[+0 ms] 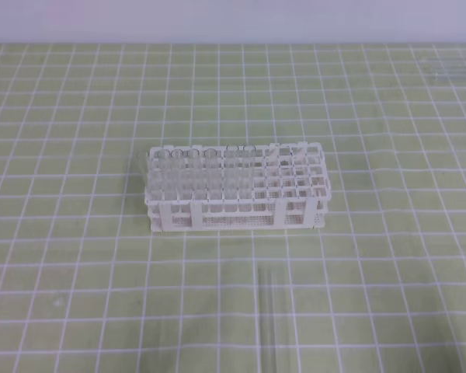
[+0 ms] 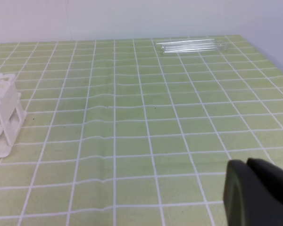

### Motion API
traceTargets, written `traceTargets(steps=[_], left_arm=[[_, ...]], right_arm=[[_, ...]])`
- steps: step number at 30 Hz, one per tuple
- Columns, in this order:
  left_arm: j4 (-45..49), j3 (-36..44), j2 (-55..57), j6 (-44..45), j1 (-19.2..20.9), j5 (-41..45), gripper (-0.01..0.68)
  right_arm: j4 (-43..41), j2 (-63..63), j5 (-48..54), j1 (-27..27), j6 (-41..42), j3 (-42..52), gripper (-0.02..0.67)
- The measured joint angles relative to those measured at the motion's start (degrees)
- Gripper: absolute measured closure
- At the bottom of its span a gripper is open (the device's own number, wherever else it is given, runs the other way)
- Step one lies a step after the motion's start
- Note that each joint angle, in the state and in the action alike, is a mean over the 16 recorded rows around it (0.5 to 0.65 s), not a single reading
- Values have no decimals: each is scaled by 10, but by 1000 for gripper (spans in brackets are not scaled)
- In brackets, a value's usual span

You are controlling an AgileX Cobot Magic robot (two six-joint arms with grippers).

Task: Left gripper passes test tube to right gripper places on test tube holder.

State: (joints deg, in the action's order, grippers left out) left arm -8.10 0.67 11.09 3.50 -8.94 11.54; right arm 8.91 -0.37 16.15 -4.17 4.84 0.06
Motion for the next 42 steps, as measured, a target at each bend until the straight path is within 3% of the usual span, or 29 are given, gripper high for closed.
traceTargets(steps=[19, 29, 42], left_arm=[[1, -3, -1, 0, 0, -1, 672], [-2, -2, 0, -1, 0, -43, 672], [-123, -4, -1, -81, 0, -99, 672]], right_arm=[[0, 0, 0, 0, 0, 0, 651], [0, 0, 0, 0, 0, 0, 651], [0, 0, 0, 0, 0, 0, 651]])
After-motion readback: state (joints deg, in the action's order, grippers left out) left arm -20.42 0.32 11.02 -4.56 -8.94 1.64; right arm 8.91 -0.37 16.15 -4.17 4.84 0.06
